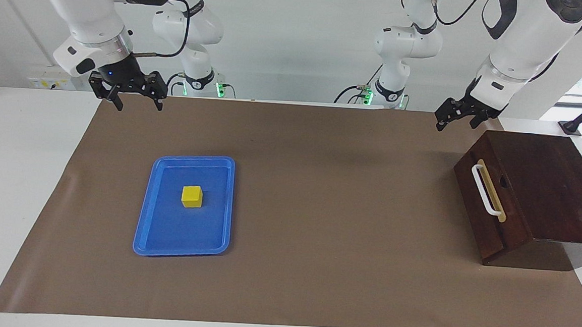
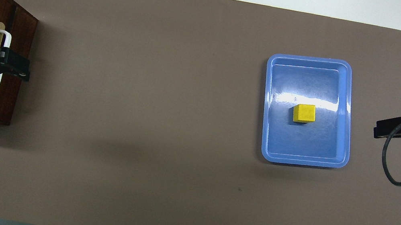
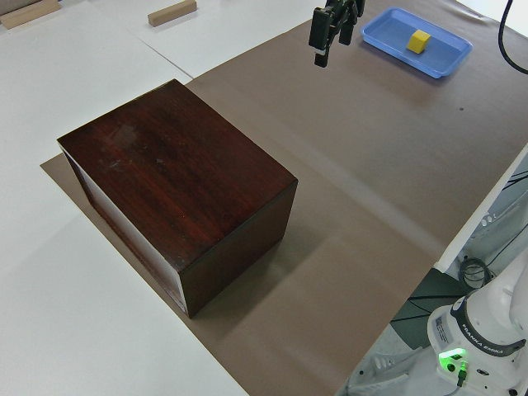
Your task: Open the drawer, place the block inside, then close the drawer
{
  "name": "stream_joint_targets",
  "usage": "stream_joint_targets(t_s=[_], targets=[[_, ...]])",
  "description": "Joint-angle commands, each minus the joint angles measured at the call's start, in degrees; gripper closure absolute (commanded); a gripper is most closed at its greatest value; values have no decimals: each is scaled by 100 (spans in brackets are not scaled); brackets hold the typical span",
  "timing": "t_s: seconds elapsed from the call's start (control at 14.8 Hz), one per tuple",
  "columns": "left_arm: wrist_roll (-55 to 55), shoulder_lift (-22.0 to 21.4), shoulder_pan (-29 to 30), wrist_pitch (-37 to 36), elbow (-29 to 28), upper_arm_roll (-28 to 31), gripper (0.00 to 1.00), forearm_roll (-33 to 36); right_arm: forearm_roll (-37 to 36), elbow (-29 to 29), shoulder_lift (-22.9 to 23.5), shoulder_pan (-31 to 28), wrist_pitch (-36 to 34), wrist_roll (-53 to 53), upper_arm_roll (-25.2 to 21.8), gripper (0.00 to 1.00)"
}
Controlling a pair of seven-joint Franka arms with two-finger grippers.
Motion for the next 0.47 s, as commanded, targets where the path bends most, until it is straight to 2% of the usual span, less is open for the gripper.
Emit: stream_joint_targets(t_s=[0.0,0.27,0.41], targets=[[96,-98,-33,103,-60,69,0,-91,71,-39,-63,-35,34,50,28,0],[78,-150,-59,778,-401,60,0,-21,71,-22,-54,-53,34,32,28,0],[87,-168,-112,1410,-831,51,0,486,71,-22,-54,-53,34,32,28,0]])
